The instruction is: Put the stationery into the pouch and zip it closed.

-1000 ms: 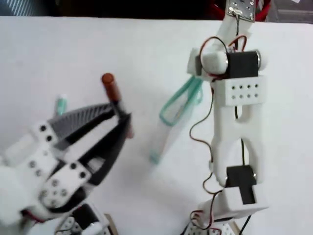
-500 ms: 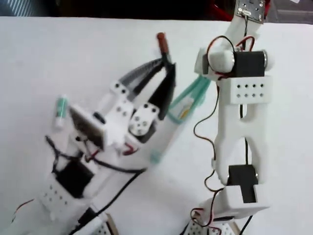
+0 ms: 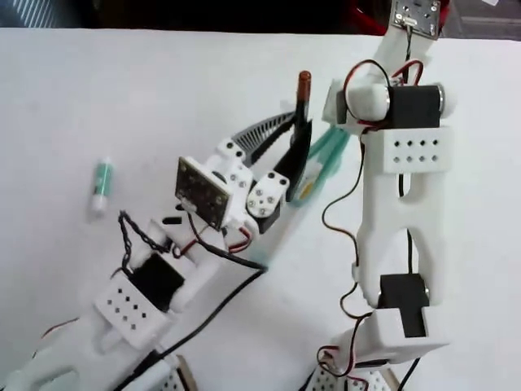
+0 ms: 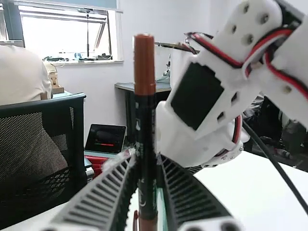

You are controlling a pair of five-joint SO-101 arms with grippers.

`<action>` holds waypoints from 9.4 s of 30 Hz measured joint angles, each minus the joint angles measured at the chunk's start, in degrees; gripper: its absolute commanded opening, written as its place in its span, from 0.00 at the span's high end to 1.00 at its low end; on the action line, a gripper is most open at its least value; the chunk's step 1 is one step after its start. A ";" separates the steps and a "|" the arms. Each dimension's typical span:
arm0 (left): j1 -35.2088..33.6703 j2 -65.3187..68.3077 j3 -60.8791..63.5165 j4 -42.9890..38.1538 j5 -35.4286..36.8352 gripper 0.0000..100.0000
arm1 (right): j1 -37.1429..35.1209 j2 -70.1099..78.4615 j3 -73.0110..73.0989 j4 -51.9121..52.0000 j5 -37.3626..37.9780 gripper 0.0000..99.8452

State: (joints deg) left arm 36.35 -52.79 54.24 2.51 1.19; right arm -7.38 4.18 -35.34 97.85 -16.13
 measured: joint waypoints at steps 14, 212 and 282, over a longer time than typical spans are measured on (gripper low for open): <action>0.00 -6.15 1.41 0.97 0.00 0.97 | -0.09 0.00 0.00 -1.05 0.00 0.98; 3.78 -3.78 -3.43 0.53 -0.70 0.92 | -1.67 -0.26 2.90 -2.37 -1.93 0.98; -1.32 -35.52 31.03 20.92 10.55 0.67 | -1.58 0.18 3.25 -4.04 -1.93 0.98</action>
State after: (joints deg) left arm 35.03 -88.31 85.27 23.43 11.74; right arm -8.97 4.35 -32.09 93.80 -18.07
